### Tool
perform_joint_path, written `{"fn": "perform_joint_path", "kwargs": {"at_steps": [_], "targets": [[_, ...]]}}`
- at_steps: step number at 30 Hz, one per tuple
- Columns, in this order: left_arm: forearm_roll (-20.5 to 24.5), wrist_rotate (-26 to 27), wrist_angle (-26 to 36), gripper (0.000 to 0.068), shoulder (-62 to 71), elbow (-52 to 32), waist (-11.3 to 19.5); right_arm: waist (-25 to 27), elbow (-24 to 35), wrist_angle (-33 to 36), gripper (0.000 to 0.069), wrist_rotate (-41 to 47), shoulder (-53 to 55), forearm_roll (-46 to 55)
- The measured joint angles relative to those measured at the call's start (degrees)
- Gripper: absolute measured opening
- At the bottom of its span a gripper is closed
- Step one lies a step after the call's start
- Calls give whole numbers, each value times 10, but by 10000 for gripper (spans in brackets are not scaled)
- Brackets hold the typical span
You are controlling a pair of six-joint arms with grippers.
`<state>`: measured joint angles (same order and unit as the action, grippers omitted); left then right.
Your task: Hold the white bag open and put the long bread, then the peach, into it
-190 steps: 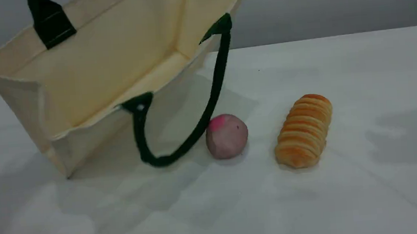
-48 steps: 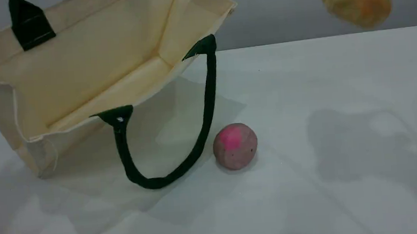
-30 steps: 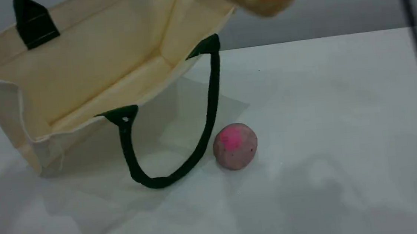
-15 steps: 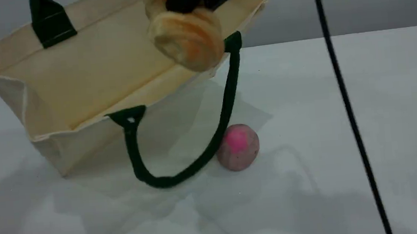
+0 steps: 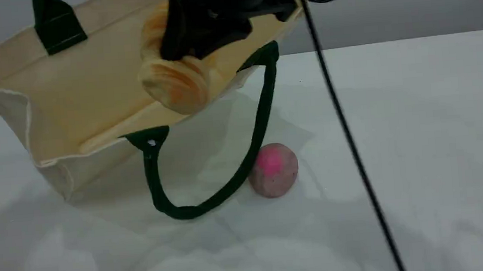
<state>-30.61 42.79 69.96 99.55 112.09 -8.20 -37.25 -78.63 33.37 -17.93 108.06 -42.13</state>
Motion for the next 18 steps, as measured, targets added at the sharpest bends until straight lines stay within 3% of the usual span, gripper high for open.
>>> {"fn": "perform_joint_path", "kwargs": {"at_steps": [9, 18], "targets": [[0, 0, 0, 87, 1, 0, 0, 1, -85, -8, 82, 0, 77, 0], [-14, 14, -3, 87, 20, -33, 0, 1, -105, -36, 81, 10, 129, -2]]}}
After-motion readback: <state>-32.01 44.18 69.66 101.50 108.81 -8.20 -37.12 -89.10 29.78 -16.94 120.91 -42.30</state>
